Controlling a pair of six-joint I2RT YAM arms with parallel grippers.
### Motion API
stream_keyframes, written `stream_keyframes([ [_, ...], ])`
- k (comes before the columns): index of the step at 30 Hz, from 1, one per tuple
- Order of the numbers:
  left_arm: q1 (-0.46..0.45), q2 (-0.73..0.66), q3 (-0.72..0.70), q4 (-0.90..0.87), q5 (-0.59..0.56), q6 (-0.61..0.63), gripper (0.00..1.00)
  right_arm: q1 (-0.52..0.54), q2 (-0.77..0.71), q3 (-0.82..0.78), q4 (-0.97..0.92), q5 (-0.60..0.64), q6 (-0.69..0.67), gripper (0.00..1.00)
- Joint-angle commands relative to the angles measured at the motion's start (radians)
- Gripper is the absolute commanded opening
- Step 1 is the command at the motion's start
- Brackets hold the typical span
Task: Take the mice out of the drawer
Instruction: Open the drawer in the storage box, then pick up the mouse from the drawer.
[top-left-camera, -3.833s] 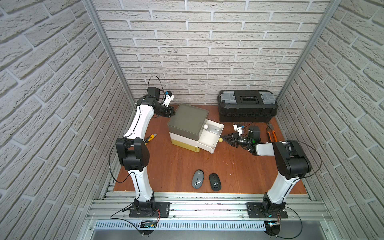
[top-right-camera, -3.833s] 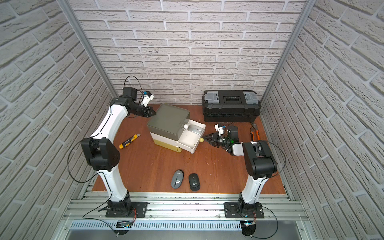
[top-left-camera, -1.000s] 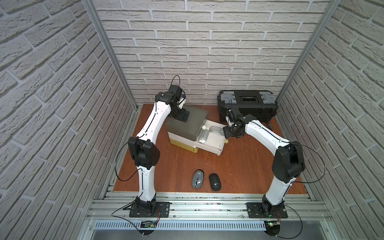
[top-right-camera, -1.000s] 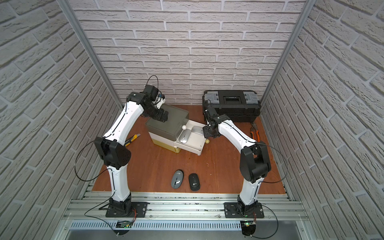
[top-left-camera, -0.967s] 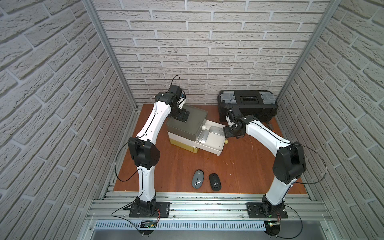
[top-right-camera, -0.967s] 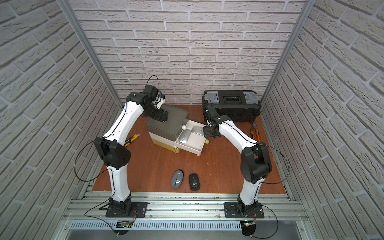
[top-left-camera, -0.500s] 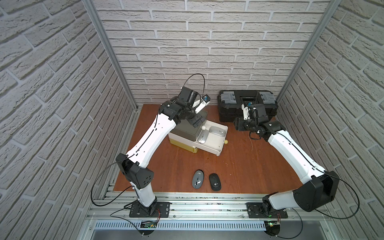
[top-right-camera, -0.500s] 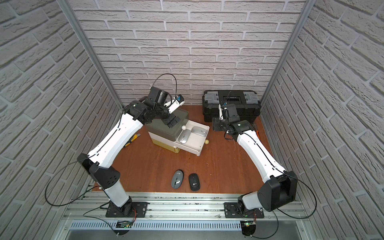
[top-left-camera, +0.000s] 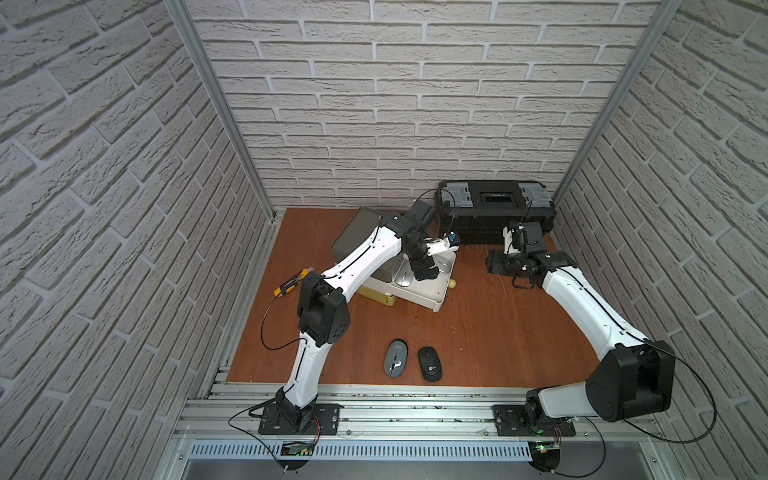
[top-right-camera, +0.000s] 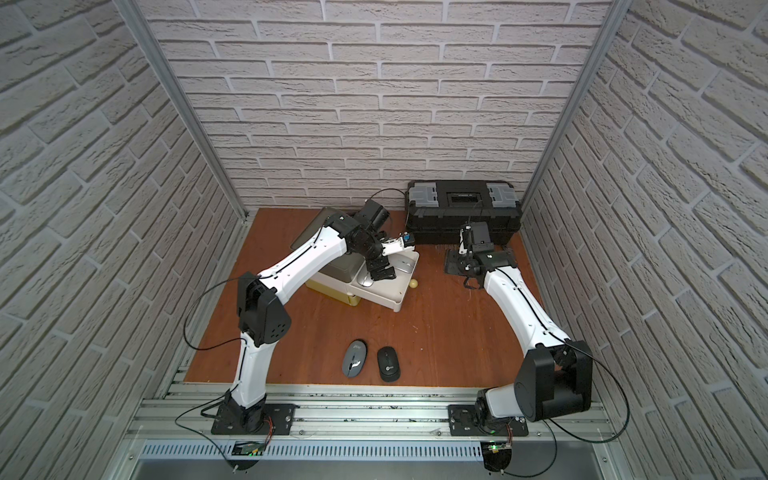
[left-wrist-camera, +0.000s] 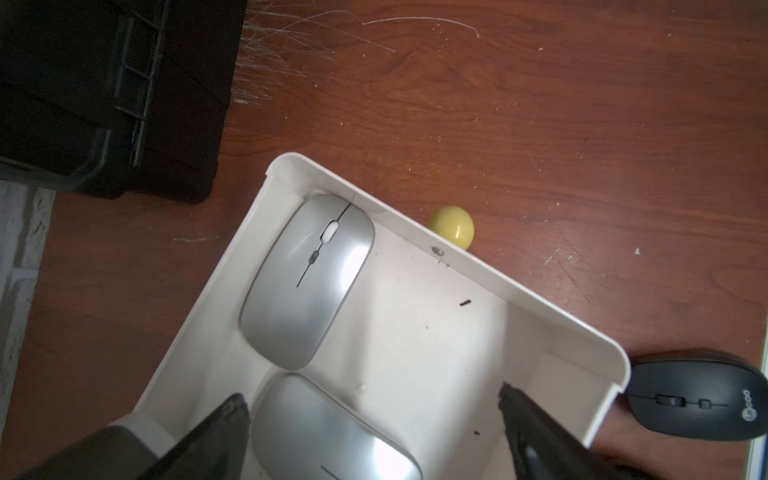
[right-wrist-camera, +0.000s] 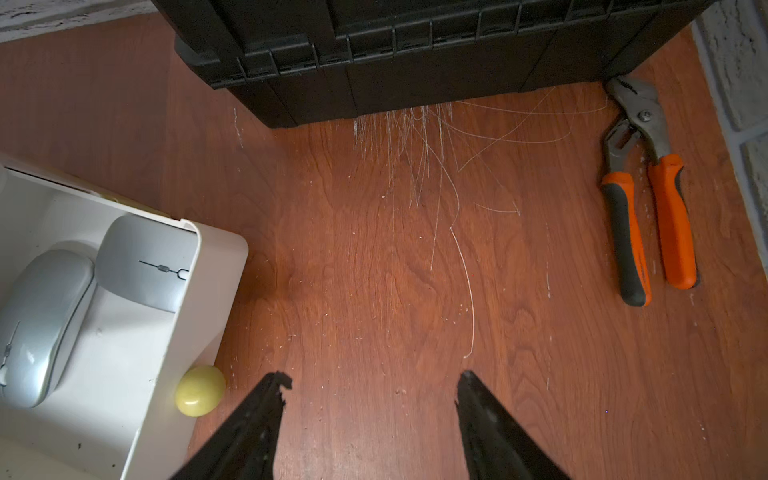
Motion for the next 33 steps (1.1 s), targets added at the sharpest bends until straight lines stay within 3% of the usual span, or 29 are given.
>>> stream_keyframes([
  [1, 0.003, 0.053, 0.061, -0.019, 0.035, 0.047, 0.96, -0.012, -0.024, -0.004, 0.024, -0.035, 0.007, 0.68],
  [7, 0.003, 0.169, 0.166, -0.079, -0.002, 0.065, 0.95, -0.023, -0.02, -0.013, 0.03, -0.054, 0.009, 0.69],
  [19, -0.003, 0.182, 0.068, 0.08, -0.119, 0.087, 0.96, -0.029, -0.003, -0.012, 0.038, -0.078, 0.01, 0.68],
  [33, -0.002, 0.279, 0.112, 0.1, -0.116, 0.102, 0.97, -0.031, 0.005, -0.008, 0.045, -0.101, 0.009, 0.69],
])
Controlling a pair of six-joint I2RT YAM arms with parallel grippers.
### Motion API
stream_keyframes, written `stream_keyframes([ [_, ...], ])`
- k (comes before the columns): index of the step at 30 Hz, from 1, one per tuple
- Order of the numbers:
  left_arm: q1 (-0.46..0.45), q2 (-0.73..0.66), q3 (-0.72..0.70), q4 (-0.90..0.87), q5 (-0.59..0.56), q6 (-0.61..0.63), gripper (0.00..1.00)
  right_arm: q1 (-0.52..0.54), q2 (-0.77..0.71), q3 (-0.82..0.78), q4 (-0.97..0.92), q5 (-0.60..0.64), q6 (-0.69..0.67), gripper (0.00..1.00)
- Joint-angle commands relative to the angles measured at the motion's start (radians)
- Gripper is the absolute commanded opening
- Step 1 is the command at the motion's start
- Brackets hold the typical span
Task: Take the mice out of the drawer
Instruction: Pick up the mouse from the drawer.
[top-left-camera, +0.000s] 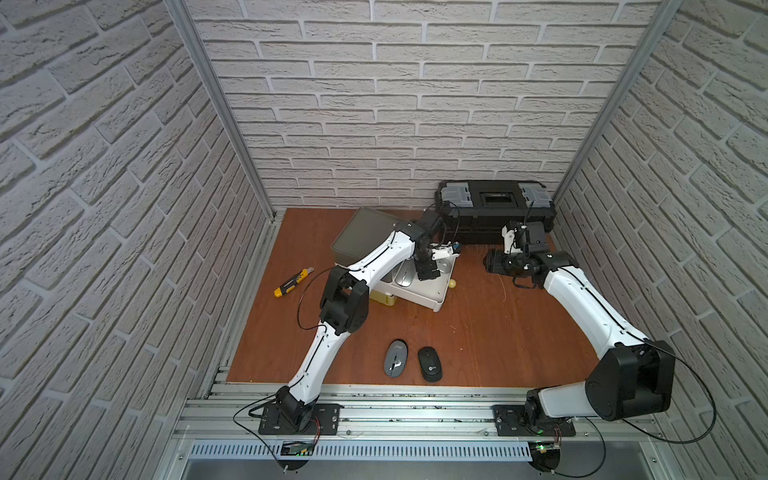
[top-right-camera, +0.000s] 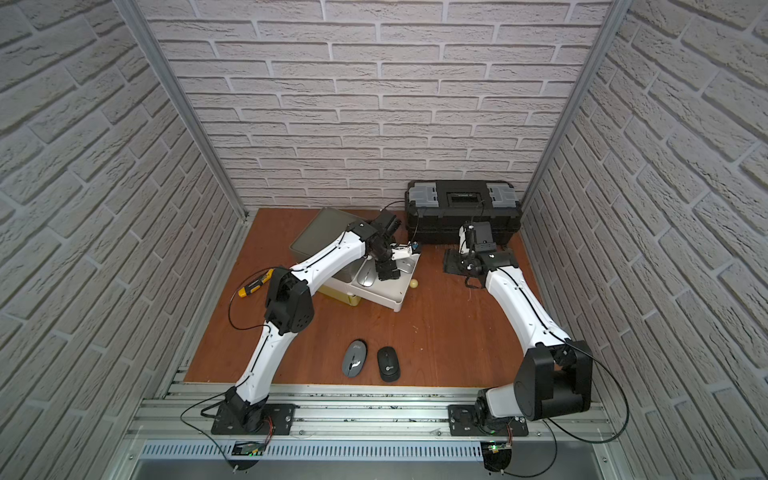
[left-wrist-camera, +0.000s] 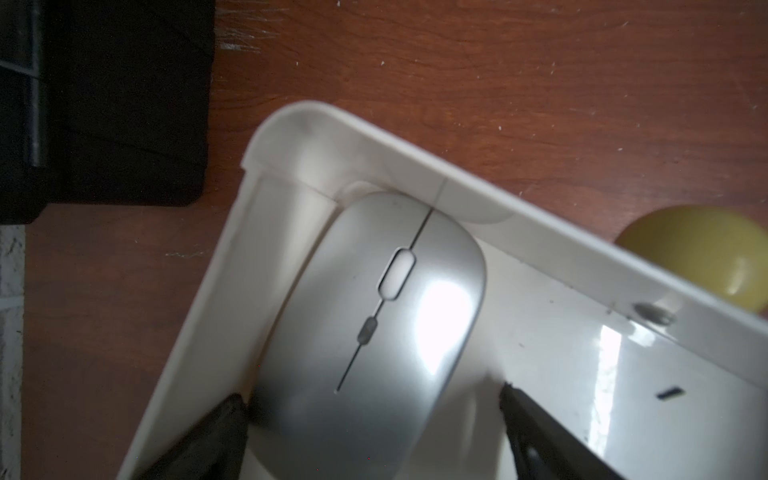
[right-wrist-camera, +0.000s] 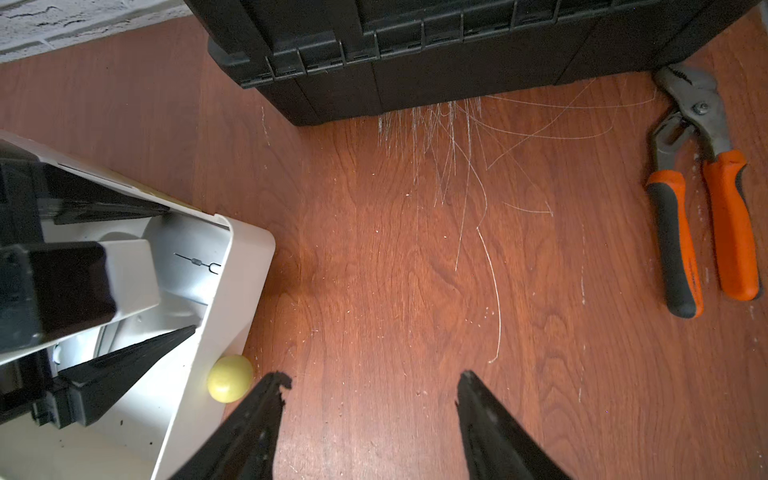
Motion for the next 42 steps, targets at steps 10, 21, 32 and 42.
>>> stream_keyframes([
  [10, 0.0, 0.104, 0.174, -0.343, 0.232, 0.049, 0.93, -0.007, 0.009, -0.002, 0.033, -0.017, 0.007, 0.68],
  [21, -0.01, 0.069, 0.038, -0.284, 0.099, 0.038, 0.94, -0.007, 0.012, -0.008, 0.045, -0.03, 0.012, 0.68],
  [32, -0.014, 0.072, 0.004, -0.202, 0.053, 0.068, 0.74, -0.007, 0.016, -0.007, 0.047, -0.03, 0.01, 0.68],
  [42, -0.017, 0.015, 0.009, -0.248, 0.019, 0.066, 0.47, -0.007, 0.022, -0.007, 0.053, -0.036, 0.015, 0.68],
])
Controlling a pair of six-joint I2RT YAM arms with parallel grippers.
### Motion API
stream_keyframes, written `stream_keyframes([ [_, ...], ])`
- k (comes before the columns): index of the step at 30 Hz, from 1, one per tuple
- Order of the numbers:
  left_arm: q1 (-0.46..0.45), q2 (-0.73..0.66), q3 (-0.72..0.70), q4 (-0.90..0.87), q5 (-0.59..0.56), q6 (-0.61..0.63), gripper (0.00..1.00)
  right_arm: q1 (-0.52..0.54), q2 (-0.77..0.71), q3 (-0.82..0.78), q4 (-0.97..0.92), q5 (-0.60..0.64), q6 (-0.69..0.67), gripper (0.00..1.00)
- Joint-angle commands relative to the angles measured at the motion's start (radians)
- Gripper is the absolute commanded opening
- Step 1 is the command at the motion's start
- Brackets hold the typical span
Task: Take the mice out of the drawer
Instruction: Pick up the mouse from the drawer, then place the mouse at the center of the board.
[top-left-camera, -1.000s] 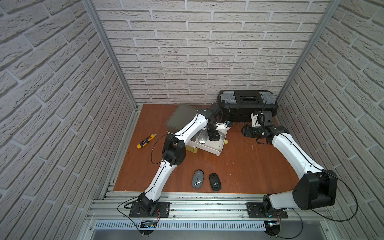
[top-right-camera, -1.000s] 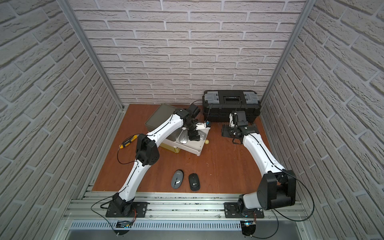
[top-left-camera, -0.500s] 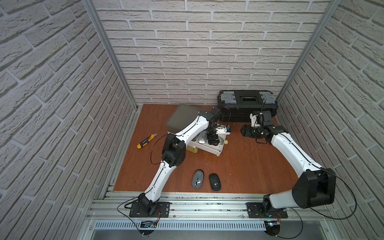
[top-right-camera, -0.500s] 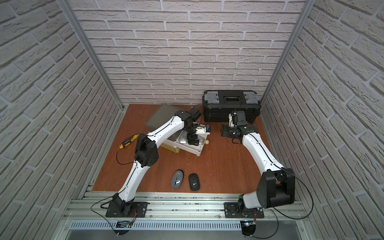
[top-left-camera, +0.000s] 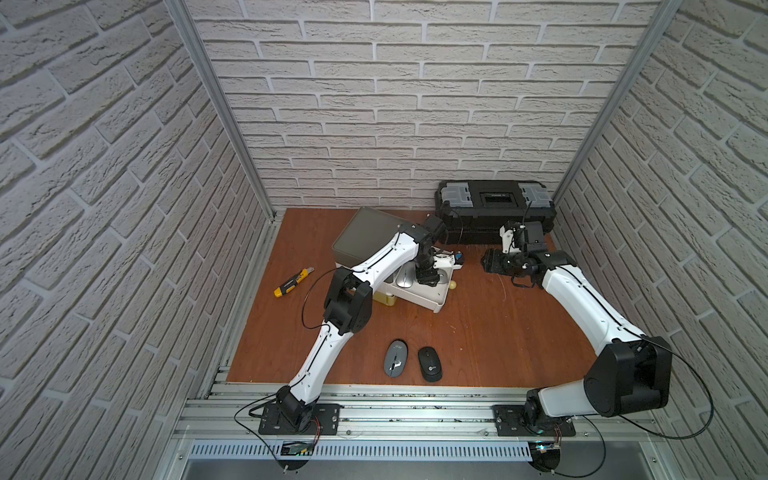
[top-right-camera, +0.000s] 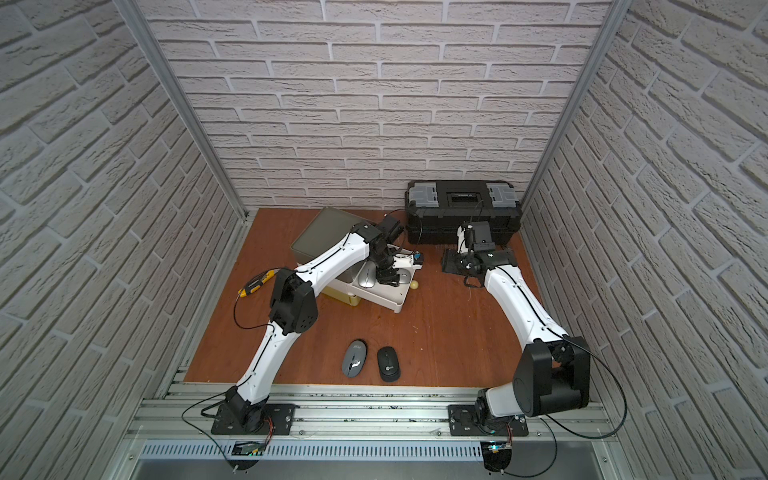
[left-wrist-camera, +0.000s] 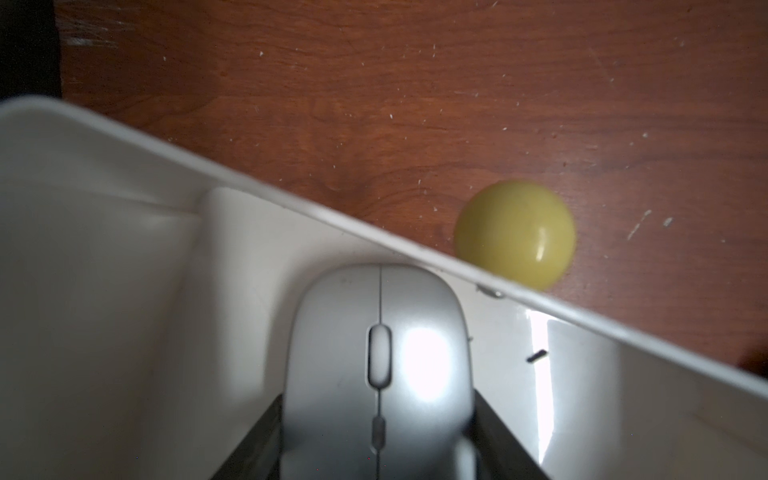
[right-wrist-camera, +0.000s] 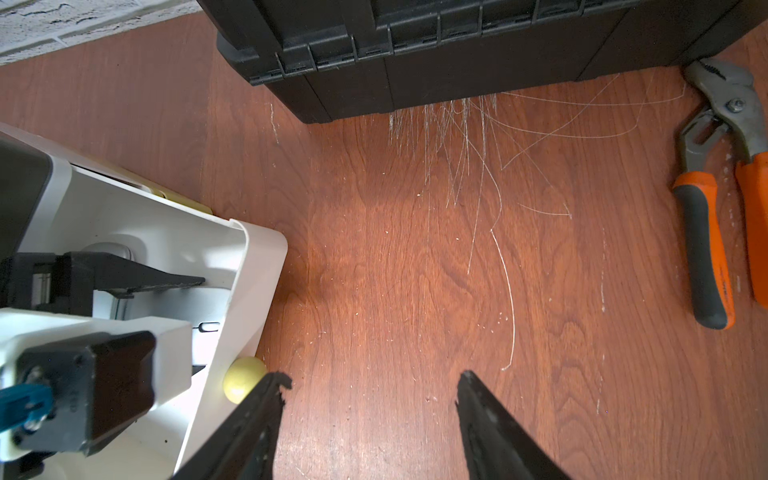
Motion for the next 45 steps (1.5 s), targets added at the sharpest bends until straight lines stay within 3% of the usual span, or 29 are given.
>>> stream_keyframes([
  [1, -0.002, -0.032, -0.032, -0.096, -0.068, 0.005, 0.47, -0.006, 0.005, -0.007, 0.036, -0.01, 0.014, 0.68],
  [10, -0.057, -0.199, -0.022, -0.07, -0.212, 0.029, 0.48, -0.005, 0.01, -0.007, 0.041, -0.022, 0.017, 0.68],
  [18, -0.108, -0.363, -0.056, -0.076, -0.246, -0.016, 0.48, -0.006, 0.009, -0.008, 0.04, -0.017, 0.02, 0.68],
  [20, -0.123, -0.427, -0.117, -0.085, -0.267, -0.062, 0.48, -0.006, 0.008, -0.009, 0.037, -0.014, 0.017, 0.68],
  [23, -0.152, -0.584, -0.326, -0.032, -0.322, -0.16, 0.48, -0.006, 0.003, -0.01, 0.037, -0.011, 0.016, 0.68],
  [26, -0.195, -0.76, -0.569, 0.012, -0.387, -0.303, 0.49, -0.007, 0.002, -0.012, 0.038, -0.01, 0.015, 0.68],
  [33, -0.321, -1.13, -1.053, 0.144, -0.459, -0.827, 0.5, -0.011, 0.009, -0.011, 0.049, -0.028, 0.026, 0.68],
  [36, -0.381, -1.229, -1.228, 0.213, -0.508, -1.044, 0.5, -0.012, 0.006, -0.013, 0.05, -0.032, 0.029, 0.68],
  [39, -0.428, -1.249, -1.349, 0.259, -0.576, -1.238, 0.5, -0.012, 0.0, -0.018, 0.052, -0.034, 0.031, 0.68],
  [45, -0.469, -1.161, -1.482, 0.308, -0.748, -1.597, 0.5, -0.012, -0.025, -0.026, 0.047, -0.036, 0.031, 0.68],
])
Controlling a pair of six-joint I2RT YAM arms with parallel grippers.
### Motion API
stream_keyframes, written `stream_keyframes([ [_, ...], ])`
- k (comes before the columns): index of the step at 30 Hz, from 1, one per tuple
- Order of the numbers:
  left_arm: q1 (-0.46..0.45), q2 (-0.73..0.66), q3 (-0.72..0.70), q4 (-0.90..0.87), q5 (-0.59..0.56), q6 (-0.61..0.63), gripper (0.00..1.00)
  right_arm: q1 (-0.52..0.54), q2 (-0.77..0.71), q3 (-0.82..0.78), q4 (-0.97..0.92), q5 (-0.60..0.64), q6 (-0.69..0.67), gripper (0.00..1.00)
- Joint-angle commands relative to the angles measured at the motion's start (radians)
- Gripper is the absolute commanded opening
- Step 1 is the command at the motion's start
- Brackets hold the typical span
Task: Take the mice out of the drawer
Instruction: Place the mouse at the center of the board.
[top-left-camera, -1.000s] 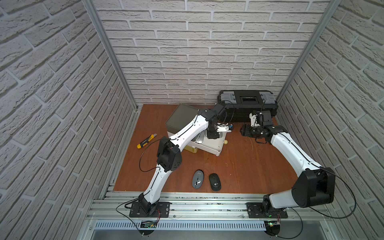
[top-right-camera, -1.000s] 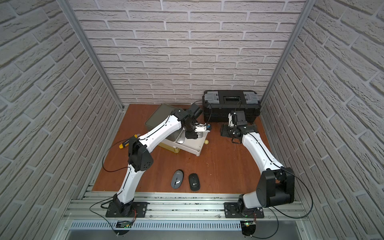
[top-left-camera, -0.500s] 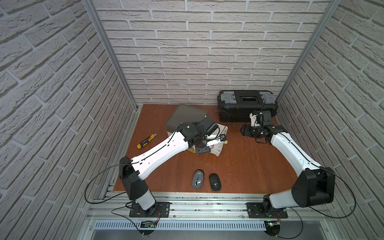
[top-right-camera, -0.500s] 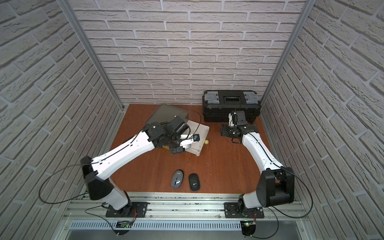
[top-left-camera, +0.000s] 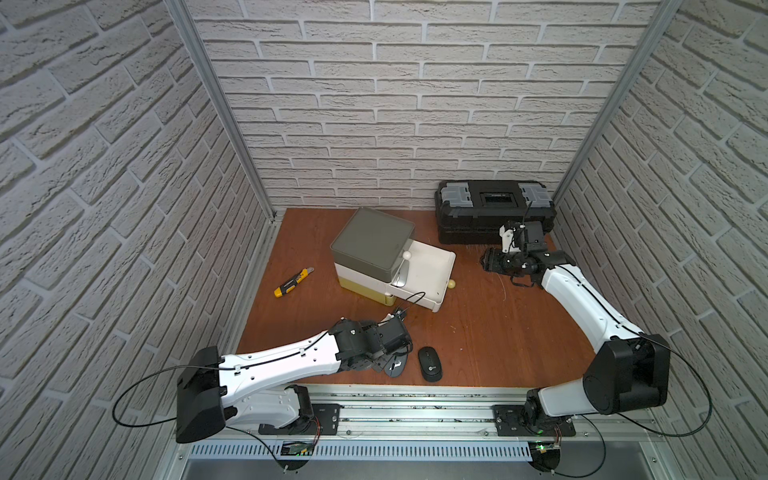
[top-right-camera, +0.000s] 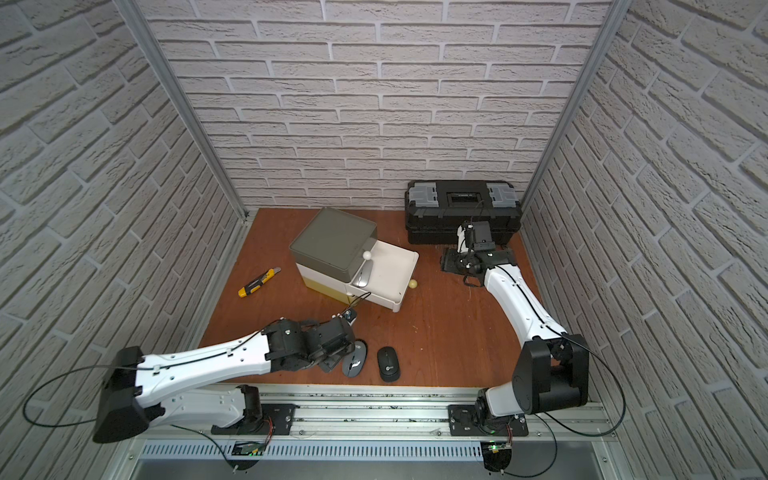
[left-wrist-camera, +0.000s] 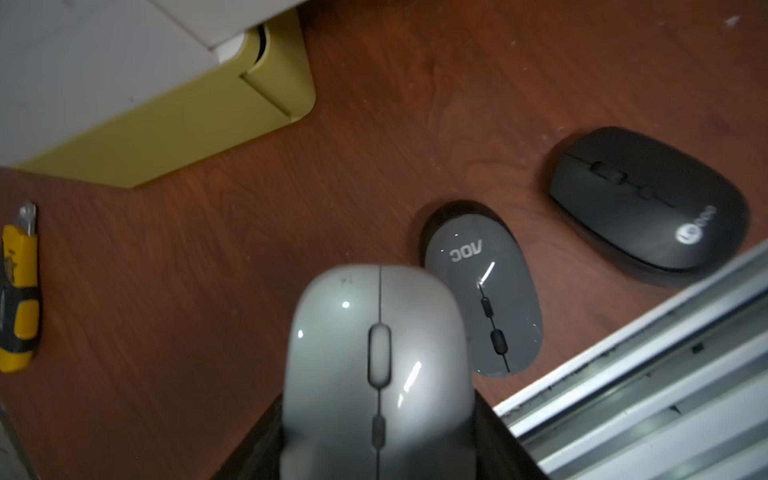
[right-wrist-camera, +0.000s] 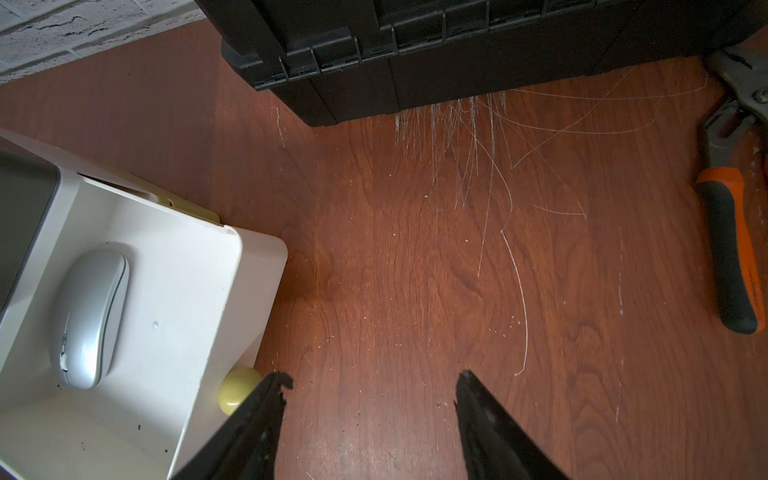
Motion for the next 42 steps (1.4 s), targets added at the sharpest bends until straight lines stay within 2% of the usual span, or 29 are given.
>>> stream_keyframes([
  [1, -0.011, 0.025, -0.042, 0.074, -0.152, -0.306, 0.51, -0.006, -0.036, -0.022, 0.028, -0.01, 0.009, 0.68],
  [3, -0.009, 0.038, -0.066, 0.063, -0.201, -0.401, 0.51, -0.005, -0.037, -0.023, 0.026, -0.012, 0.009, 0.68],
  [6, -0.009, 0.045, -0.114, 0.08, -0.21, -0.507, 0.53, -0.006, -0.038, -0.024, 0.025, -0.011, 0.008, 0.67],
  [13, -0.033, 0.073, -0.247, 0.26, -0.153, -0.602, 0.55, -0.006, -0.025, -0.026, 0.034, -0.019, 0.011, 0.68],
  [17, -0.034, 0.097, -0.293, 0.404, -0.125, -0.555, 0.55, -0.006, -0.019, -0.027, 0.039, -0.025, 0.013, 0.67],
  [24, -0.033, 0.204, -0.24, 0.519, -0.009, -0.395, 0.56, -0.006, -0.02, -0.029, 0.039, -0.024, 0.012, 0.68],
  [30, -0.045, 0.322, -0.139, 0.485, 0.062, -0.34, 0.56, -0.005, -0.026, -0.032, 0.039, -0.024, 0.012, 0.67],
  [37, -0.042, 0.295, -0.129, 0.434, 0.054, -0.376, 0.58, -0.005, -0.025, -0.035, 0.041, -0.024, 0.012, 0.67],
  [39, -0.042, 0.279, -0.128, 0.411, 0.05, -0.39, 0.63, -0.006, -0.024, -0.036, 0.043, -0.025, 0.012, 0.67],
  [40, -0.042, 0.273, -0.123, 0.403, 0.048, -0.39, 0.72, -0.004, -0.024, -0.036, 0.043, -0.027, 0.012, 0.67],
  [41, -0.042, 0.266, -0.117, 0.385, 0.045, -0.397, 0.85, -0.004, -0.022, -0.037, 0.045, -0.028, 0.013, 0.67],
  [42, -0.041, 0.257, -0.106, 0.36, 0.037, -0.402, 0.92, -0.004, -0.019, -0.038, 0.045, -0.03, 0.014, 0.67],
])
